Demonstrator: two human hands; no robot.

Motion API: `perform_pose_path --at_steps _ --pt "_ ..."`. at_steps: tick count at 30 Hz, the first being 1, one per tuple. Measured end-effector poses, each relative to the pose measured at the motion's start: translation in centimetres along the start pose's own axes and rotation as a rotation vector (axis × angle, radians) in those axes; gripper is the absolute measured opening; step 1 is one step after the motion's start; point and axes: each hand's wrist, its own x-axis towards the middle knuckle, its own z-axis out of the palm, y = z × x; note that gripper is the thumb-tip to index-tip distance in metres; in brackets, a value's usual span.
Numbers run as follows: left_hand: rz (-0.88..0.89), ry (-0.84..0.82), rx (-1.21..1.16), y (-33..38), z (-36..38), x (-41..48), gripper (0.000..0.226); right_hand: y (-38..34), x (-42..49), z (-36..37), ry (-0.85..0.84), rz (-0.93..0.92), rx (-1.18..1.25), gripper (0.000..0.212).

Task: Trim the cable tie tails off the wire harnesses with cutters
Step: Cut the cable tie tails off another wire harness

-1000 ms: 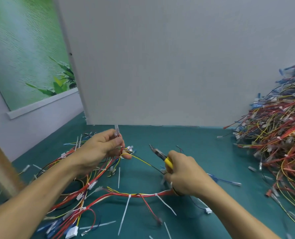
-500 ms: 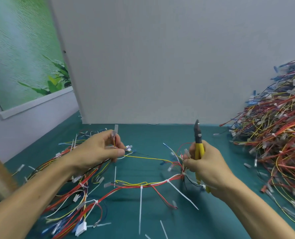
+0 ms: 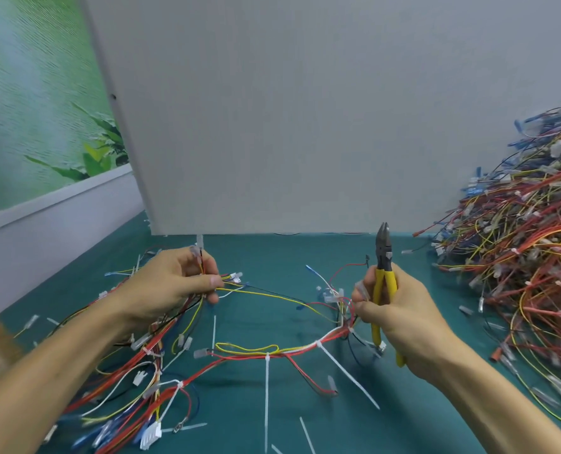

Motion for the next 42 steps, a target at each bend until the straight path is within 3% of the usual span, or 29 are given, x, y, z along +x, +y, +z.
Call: perform_pose_path --at_steps 3,6,9,12,14,18,24,32,37,42 --pt "-0.023 -0.042 -0.111 0.2 0.6 -0.2 0.017 -0.8 -0.1 0.1 -0.043 -0.003 -0.371 0.025" --pt "-0.081 -0.105 -0.210 0.7 1.3 0.0 0.025 -2.7 -0.1 1.8 0.073 -0.197 -0.751 0.034" --pt "-0.130 -0.165 -0.241 1.2 1.7 0.0 0.033 -4.3 0.3 4.5 0.030 -0.306 -0.688 0.027" --pt "-0.156 -0.190 -0.278 1.7 2.0 -0.1 0.038 -4.2 0.8 7.5 -0.178 -0.210 -0.566 0.024" --pt "-0.168 -0.207 -0.276 1.8 2.0 -0.1 0.040 -3.7 1.2 9.1 -0.231 -0.190 -0.536 0.023" --pt "-0.187 -0.222 -0.267 2.0 1.7 -0.3 0.037 -2.4 1.9 9.6 -0.141 -0.144 -0.417 0.027" --pt "-0.122 -0.303 -0.256 2.2 1.0 -0.1 0.013 -1.8 2.2 8.9 -0.002 -0.136 -0.317 0.031" --pt "-0.145 -0.382 -0.314 1.7 0.0 0.0 0.037 -1.4 2.3 8.5 -0.015 -0.112 -0.240 0.031" --pt "-0.034 -0.422 0.075 2.0 0.1 -0.2 0.025 -1.8 2.2 8.4 -0.110 -0.079 -0.240 0.023" --pt "-0.045 -0.397 0.152 2.0 1.3 -0.1 0.024 -3.0 2.5 8.2 -0.268 -0.094 -0.496 0.026"
